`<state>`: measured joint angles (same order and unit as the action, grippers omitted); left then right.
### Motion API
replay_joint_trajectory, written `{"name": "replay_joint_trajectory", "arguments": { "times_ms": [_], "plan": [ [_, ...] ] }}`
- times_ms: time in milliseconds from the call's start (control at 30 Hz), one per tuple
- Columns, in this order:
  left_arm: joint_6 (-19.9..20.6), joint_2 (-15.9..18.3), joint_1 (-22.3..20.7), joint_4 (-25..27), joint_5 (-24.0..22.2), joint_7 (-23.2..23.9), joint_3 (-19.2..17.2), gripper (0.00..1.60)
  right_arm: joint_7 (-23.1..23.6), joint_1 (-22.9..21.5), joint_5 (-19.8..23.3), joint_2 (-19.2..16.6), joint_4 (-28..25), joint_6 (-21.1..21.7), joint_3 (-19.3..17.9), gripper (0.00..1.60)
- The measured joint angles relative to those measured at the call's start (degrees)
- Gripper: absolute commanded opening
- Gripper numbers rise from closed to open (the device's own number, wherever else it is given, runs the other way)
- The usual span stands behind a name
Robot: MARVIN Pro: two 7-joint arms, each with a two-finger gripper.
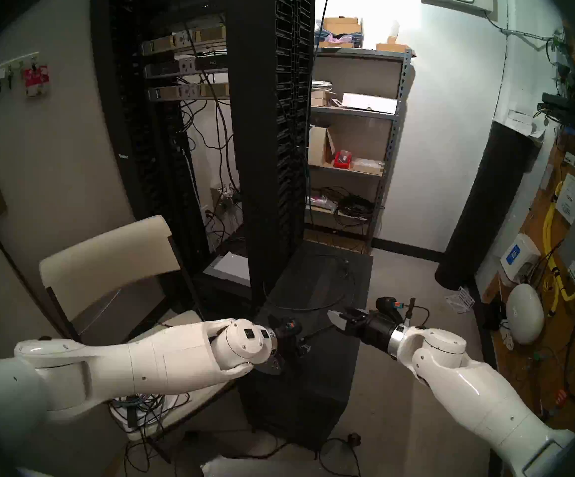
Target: Insert the cable into the workstation's USB slot
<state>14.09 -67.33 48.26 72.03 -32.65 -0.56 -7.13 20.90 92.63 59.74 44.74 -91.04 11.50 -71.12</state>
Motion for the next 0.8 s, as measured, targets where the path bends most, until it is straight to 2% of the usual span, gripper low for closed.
{"name": "replay_joint_trajectory", "arguments": {
  "times_ms": [300, 400, 433, 800],
  "plan": [
    [-0.2, -1.3, 0.1, -2.9, 0.6, -0.1, 0.2, 1.09, 0.0, 0.1, 0.0, -0.1, -0.2, 0.0, 0.0, 1.60],
    [-0.2, -1.6, 0.2, -3.6, 0.6, -0.1, 0.3, 1.02, 0.1, 0.2, 0.0, -0.1, -0.3, 0.0, -0.1, 1.60],
    [-0.2, -1.8, 0.3, -3.7, 0.6, -0.1, 0.3, 0.90, 0.1, 0.2, 0.0, -0.1, -0.3, -0.1, -0.1, 1.60],
    [-0.2, -2.9, 0.6, -4.4, 0.3, 0.4, 0.5, 0.80, 0.1, 0.6, 0.0, -0.2, -0.7, -0.2, -0.2, 1.60]
  ]
}}
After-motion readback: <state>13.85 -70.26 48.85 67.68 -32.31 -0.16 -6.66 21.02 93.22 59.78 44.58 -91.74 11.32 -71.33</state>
